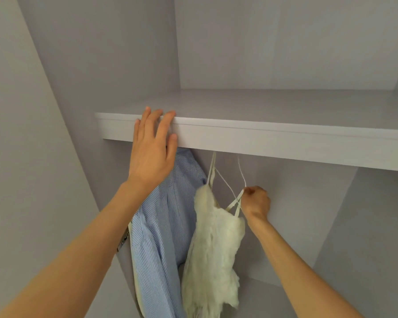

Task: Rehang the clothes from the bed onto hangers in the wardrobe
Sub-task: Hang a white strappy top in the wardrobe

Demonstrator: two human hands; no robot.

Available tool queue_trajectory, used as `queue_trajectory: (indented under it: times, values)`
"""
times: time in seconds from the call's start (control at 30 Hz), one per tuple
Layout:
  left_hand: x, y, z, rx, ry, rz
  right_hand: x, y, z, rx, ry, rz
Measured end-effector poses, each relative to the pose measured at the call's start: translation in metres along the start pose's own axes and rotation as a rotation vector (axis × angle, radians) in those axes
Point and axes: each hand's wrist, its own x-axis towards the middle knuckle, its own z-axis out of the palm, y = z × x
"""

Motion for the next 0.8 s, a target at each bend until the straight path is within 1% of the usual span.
queue_trajectory:
  times: [0.1,0.23,0.47,0.53,0.6,0.7,0.73,0.8]
  values:
    - [0.001,-0.003,0.002,-0.006,0.034,0.037,0.003,-0.005,0.013,0.052,0.031,0.084]
    - [0.002,-0.004,0.008,-0.034,0.076,0.037,0.01,-0.006,0.024,0.039,0.015,0.147]
    - [0.001,-0.005,0.013,-0.035,0.094,0.045,0.011,0.004,0.048,0.035,-0.046,0.148]
    - [0.001,-0.005,0.013,-0.027,0.081,0.04,0.007,0.003,0.05,0.02,-0.071,0.102]
    - [-0.001,-0.005,0.013,-0.021,0.059,0.038,0.001,0.005,0.05,0.002,-0.067,0.012]
    - [-0.01,-0.004,0.012,-0.04,0.042,0.034,-0.01,0.022,0.049,-0.136,-0.041,-0.155]
    - [-0.016,-0.004,0.012,-0.058,0.037,0.031,-0.013,0.028,0.048,-0.126,-0.049,-0.196]
    - [-0.035,-0.001,0.014,-0.102,0.013,0.034,-0.022,0.039,0.045,-0.032,-0.081,-0.241]
